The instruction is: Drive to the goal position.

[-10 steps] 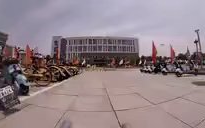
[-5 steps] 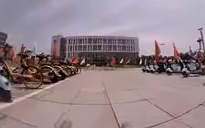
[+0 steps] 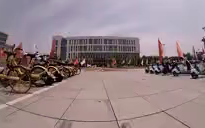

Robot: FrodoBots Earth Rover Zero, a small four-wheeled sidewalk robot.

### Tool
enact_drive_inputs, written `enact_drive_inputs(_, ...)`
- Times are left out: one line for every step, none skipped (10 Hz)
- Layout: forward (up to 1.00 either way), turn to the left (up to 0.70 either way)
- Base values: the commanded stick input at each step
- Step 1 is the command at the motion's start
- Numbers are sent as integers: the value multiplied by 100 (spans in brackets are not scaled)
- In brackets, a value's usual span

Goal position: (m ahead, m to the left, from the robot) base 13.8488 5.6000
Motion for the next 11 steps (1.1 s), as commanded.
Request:
enact_drive_inputs(100, 0)
enact_drive_inputs(100, 0)
enact_drive_inputs(100, 0)
enact_drive_inputs(100, 0)
enact_drive_inputs(100, 0)
enact_drive_inputs(100, 0)
enact_drive_inputs(100, 0)
enact_drive_inputs(100, 0)
enact_drive_inputs(100, 0)
enact_drive_inputs(100, 0)
enact_drive_inputs(100, 0)
